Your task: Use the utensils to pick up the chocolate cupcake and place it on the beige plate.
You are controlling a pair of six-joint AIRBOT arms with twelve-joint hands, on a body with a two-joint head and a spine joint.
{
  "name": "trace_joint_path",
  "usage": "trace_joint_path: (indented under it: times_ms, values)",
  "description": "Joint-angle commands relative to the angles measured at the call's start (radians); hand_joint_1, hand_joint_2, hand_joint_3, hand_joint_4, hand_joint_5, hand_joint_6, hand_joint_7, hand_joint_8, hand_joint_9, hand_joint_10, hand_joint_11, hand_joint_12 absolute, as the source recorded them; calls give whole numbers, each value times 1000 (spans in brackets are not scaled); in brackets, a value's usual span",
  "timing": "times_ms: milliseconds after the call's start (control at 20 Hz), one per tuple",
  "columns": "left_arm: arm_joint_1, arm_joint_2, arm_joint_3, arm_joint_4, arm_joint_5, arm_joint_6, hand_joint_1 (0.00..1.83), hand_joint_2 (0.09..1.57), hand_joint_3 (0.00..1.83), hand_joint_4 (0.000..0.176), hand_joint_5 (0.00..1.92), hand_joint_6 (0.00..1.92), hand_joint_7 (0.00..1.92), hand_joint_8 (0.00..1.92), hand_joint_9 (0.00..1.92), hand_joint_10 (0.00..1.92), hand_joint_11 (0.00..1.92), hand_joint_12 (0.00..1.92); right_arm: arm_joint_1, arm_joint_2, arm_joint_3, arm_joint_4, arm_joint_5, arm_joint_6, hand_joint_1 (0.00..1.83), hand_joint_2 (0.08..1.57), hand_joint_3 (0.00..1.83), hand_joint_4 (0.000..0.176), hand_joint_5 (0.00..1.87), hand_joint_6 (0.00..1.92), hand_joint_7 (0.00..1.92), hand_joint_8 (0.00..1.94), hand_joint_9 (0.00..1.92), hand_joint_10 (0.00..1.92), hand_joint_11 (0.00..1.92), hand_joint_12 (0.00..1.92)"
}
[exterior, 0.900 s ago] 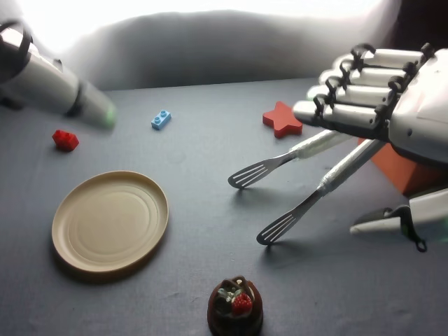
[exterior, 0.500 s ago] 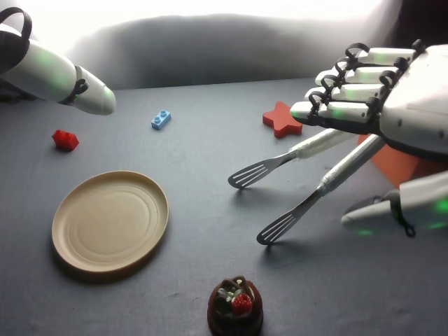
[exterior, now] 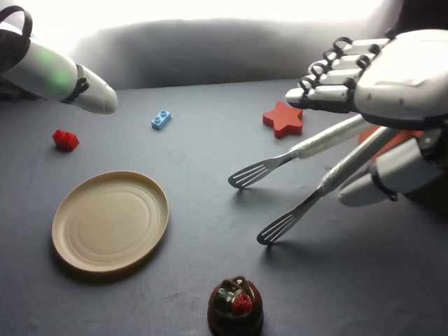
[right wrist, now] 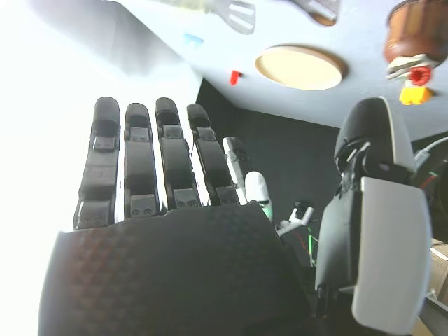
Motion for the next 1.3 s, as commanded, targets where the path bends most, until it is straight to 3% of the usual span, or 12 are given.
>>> trace_joint_path:
  times_ms: [0, 100, 200, 500, 600, 700, 850, 1250]
  values:
    - [-15, 7, 3, 38, -50, 2, 141, 1120, 0, 0, 33, 5, 60, 8, 28, 4, 17, 17, 14, -2, 12, 2, 62, 14, 350, 923, 0, 0, 41, 2, 68, 5, 70, 5, 0, 355]
    - [-16, 7, 2, 37, -50, 3, 148, 1125, 0, 0, 29, 2, 63, 7, 27, 2, 13, 17, 15, -40, 43, 2, 39, 15, 385, 910, 0, 0, 59, 6, 75, 3, 80, 5, 0, 407]
    - [-18, 7, 1, 37, -52, 4, 174, 1119, 0, 0, 50, 7, 72, 7, 43, 7, 34, 33, 28, -82, 81, 3, -3, 59, 367, 905, 0, 0, 15, 0, 39, 0, 32, 0, 0, 286]
    - [-25, 7, -4, 37, -56, 4, 173, 1123, 0, 0, 41, 1, 60, 0, 41, 2, 21, 41, 37, -164, 166, 3, -44, 92, 412, 899, 0, 0, 8, 1, 31, 1, 33, 2, 0, 277]
    - [-25, 7, -5, 37, -56, 4, 172, 1126, 0, 0, 41, 0, 67, 1, 60, 3, 0, 240, 34, -191, 194, 3, -55, 100, 492, 910, 1, 0, 0, 0, 1, 0, 5, 0, 0, 279]
    - [-27, 7, -8, 37, -56, 4, 175, 1124, 0, 0, 53, 2, 88, 3, 79, 4, 0, 325, 29, -219, 224, 3, -60, 115, 514, 913, 1, 0, 0, 0, 11, 2, 21, 4, 0, 302]
    - [-26, 7, -5, 37, -56, 4, 192, 1119, 0, 0, 36, 1, 67, 2, 47, 2, 0, 259, 14, -246, 256, 4, -67, 134, 574, 942, 6, 0, 0, 0, 0, 0, 0, 0, 0, 24]
    - [-26, 7, -5, 37, -54, 5, 150, 1122, 2, 0, 53, 2, 80, 2, 54, 2, 0, 153, -11, -257, 267, 3, -81, 110, 706, 957, 5, 0, 0, 0, 0, 0, 0, 0, 0, 0]
